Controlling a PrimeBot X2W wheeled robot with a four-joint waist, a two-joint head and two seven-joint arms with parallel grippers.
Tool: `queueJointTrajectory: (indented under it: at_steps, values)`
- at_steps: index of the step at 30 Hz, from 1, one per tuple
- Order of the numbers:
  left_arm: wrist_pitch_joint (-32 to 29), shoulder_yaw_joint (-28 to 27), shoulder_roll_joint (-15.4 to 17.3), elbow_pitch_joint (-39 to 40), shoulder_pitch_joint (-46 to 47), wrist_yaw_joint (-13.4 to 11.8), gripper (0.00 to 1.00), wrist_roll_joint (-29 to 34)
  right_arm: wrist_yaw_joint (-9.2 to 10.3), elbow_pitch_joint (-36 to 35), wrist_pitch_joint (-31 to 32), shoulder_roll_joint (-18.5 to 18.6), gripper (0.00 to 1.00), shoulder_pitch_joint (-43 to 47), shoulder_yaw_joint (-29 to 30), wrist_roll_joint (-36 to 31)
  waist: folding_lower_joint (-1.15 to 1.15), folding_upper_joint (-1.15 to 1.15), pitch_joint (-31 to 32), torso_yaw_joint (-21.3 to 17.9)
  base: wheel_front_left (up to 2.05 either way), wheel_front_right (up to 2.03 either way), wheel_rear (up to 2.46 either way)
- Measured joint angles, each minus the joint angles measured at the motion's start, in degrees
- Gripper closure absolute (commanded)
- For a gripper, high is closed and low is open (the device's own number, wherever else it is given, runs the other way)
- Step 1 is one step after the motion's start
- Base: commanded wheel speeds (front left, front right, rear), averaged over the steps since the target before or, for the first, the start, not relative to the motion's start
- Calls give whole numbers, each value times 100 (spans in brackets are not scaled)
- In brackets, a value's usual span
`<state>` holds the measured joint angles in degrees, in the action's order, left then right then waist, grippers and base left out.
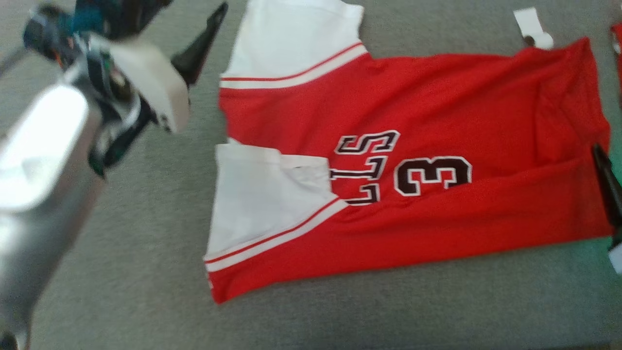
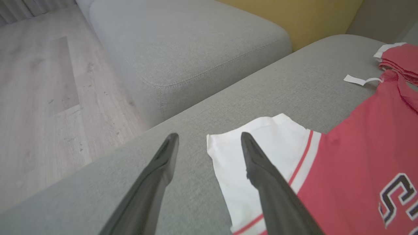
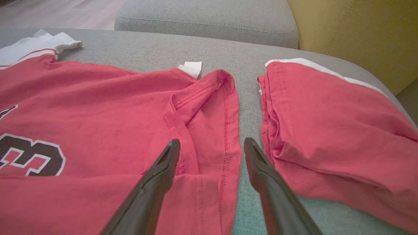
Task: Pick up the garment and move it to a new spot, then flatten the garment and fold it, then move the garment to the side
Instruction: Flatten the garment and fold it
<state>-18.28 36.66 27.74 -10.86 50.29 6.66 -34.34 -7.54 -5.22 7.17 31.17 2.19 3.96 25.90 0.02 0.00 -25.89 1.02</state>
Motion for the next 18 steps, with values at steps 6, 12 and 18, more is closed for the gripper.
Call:
queueJointTrajectory:
  at_steps: [6,12,18]
  values:
    - [-942,697,82,-715,1324,49,0,-715,0,140,-47,-105,0,-631,-435,-30,0,0,-393,-525,0,0,0]
    - [-1319,1341,430,-1452,1889,92,0,-1036,0,508,-277,-268,0,-781,-711,-29,-1,0,-696,-1048,0,0,0]
    - [-1206,1685,720,-2049,2103,92,0,-1059,0,773,-481,-338,0,-803,-814,-25,-2,0,-853,-1378,0,0,0]
